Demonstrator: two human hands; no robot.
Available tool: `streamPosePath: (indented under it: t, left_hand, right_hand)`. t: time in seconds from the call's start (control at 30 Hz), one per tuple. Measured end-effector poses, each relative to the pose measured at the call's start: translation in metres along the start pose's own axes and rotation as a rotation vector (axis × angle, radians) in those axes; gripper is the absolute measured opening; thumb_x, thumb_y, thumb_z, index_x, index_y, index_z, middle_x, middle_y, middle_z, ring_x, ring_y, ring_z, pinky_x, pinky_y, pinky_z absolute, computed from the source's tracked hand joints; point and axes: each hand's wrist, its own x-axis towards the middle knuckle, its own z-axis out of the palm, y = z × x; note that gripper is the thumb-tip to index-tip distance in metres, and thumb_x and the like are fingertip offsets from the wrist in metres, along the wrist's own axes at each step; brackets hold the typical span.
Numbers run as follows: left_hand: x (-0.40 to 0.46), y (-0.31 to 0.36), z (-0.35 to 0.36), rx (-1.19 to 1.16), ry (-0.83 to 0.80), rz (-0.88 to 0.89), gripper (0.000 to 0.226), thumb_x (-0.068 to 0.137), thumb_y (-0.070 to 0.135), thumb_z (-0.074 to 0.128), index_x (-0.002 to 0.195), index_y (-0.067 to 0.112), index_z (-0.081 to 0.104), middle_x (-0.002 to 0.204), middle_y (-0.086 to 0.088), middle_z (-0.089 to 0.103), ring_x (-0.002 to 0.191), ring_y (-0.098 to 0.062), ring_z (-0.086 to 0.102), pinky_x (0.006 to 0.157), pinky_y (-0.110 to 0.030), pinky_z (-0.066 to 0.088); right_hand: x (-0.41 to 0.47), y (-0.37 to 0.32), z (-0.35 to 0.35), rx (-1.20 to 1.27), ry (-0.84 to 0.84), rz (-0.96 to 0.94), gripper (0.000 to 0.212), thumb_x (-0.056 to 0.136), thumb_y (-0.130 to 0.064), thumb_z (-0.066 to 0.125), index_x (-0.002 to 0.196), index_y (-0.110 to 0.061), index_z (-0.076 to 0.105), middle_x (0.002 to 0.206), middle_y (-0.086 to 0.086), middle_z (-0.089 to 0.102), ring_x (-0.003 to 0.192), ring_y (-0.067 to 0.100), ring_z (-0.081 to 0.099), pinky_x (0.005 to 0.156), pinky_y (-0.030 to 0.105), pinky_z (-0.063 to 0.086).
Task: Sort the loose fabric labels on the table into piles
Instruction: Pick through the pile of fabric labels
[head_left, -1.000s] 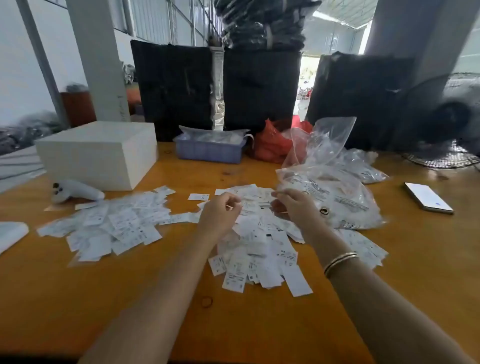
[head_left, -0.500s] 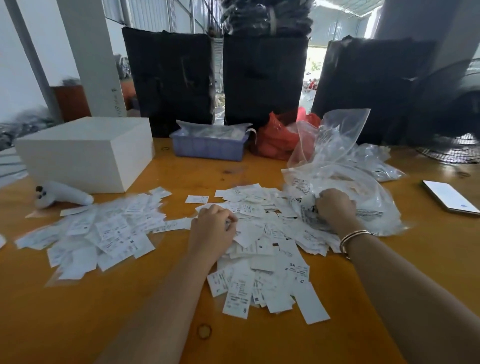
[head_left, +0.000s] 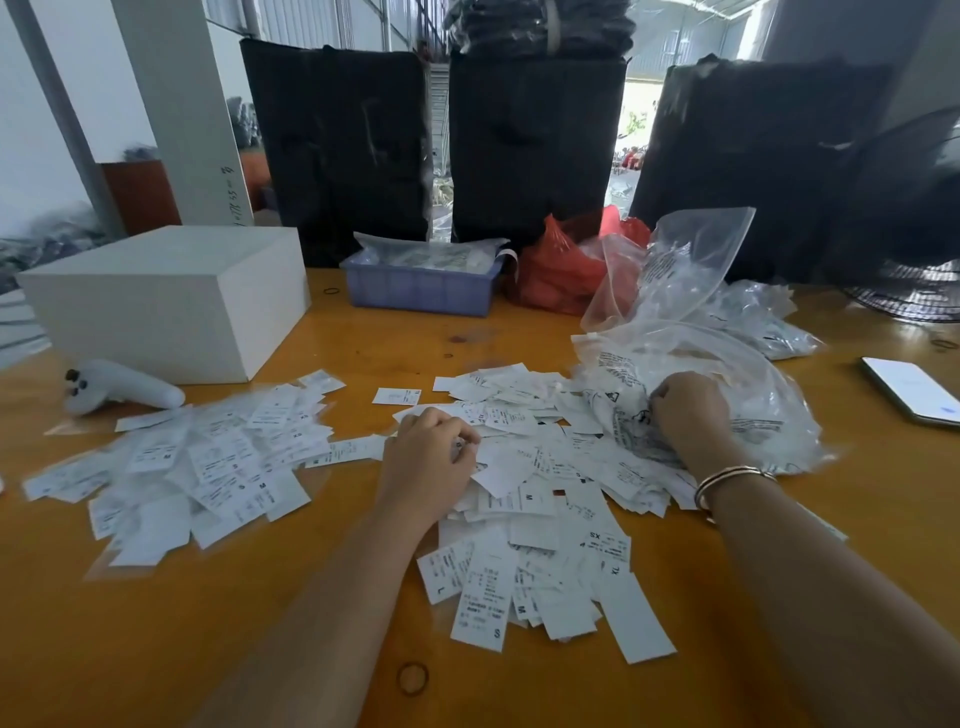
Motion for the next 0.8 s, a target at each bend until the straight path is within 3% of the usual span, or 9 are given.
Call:
streamPosePath:
  t: [0.13, 0.23, 0.33, 0.4, 0.57, 0.7, 0.8]
  left_hand:
    - [0.001, 0.001, 0.0, -0.032, 0.0, -0.036, 0.013, 0.091, 0.028, 0.054, 0.094, 0.029, 0.066, 0.107, 0.009, 0.057, 0.107, -0.013, 0.045, 0.086, -0.029, 0.038]
    - [0.005, 0.004, -0.004, -0.105, 0.03, -0.135, 0.011, 0.091, 0.025, 0.055, 0.091, 0.032, 0.064, 0.111, 0.01, 0.057, 0.108, -0.014, 0.049, 0.09, -0.034, 0.043]
    - [0.012, 0.008, -0.013, -0.297, 0.057, -0.195, 0.015, 0.094, 0.026, 0.051, 0.092, 0.034, 0.063, 0.104, 0.013, 0.06, 0.086, -0.002, 0.055, 0.071, -0.025, 0.048]
    - [0.016, 0.015, -0.019, -0.461, -0.031, -0.223, 0.021, 0.097, 0.031, 0.044, 0.097, 0.032, 0.064, 0.088, 0.015, 0.061, 0.065, 0.005, 0.05, 0.055, -0.014, 0.039]
    - [0.015, 0.016, -0.024, -0.651, -0.167, -0.224, 0.038, 0.101, 0.044, 0.025, 0.099, 0.034, 0.062, 0.1, 0.013, 0.064, 0.099, -0.006, 0.054, 0.076, -0.021, 0.038]
    - [0.012, 0.011, -0.023, -0.542, -0.261, -0.195, 0.061, 0.086, 0.065, 0.021, 0.118, 0.028, 0.057, 0.111, 0.01, 0.063, 0.111, -0.014, 0.053, 0.093, -0.037, 0.042]
    - [0.013, 0.01, -0.025, -0.499, -0.293, -0.133, 0.065, 0.08, 0.075, 0.031, 0.126, 0.034, 0.053, 0.12, 0.016, 0.056, 0.112, -0.007, 0.048, 0.098, -0.034, 0.037]
  right_hand:
    - [-0.013, -0.005, -0.009, 0.104, 0.244, -0.105, 0.013, 0.088, -0.014, 0.061, 0.092, -0.005, 0.069, 0.113, 0.017, 0.059, 0.103, 0.034, 0.053, 0.092, 0.04, 0.039]
    - [-0.033, -0.025, -0.017, 0.377, 0.377, -0.297, 0.005, 0.088, -0.014, 0.062, 0.087, -0.009, 0.064, 0.093, 0.006, 0.064, 0.093, 0.025, 0.057, 0.086, 0.033, 0.04]
    - [-0.061, -0.049, -0.016, 0.736, 0.065, -0.372, 0.011, 0.087, -0.015, 0.063, 0.084, -0.023, 0.057, 0.078, -0.008, 0.065, 0.075, 0.012, 0.063, 0.069, 0.023, 0.052]
    - [-0.078, -0.062, -0.008, 0.902, -0.218, -0.36, 0.015, 0.088, -0.014, 0.062, 0.09, -0.028, 0.056, 0.076, -0.003, 0.07, 0.075, 0.011, 0.067, 0.067, 0.023, 0.055]
    - [-0.094, -0.07, 0.007, 1.036, -0.472, -0.345, 0.024, 0.088, -0.007, 0.062, 0.104, -0.023, 0.056, 0.08, 0.0, 0.073, 0.074, 0.013, 0.07, 0.063, 0.017, 0.051]
    - [-0.096, -0.068, 0.011, 1.048, -0.544, -0.367, 0.032, 0.088, -0.006, 0.062, 0.111, -0.025, 0.052, 0.085, 0.0, 0.073, 0.076, 0.014, 0.069, 0.069, 0.019, 0.052]
    - [-0.095, -0.068, 0.011, 1.055, -0.601, -0.405, 0.035, 0.088, -0.004, 0.062, 0.113, -0.026, 0.05, 0.085, 0.001, 0.073, 0.075, 0.014, 0.068, 0.069, 0.02, 0.05]
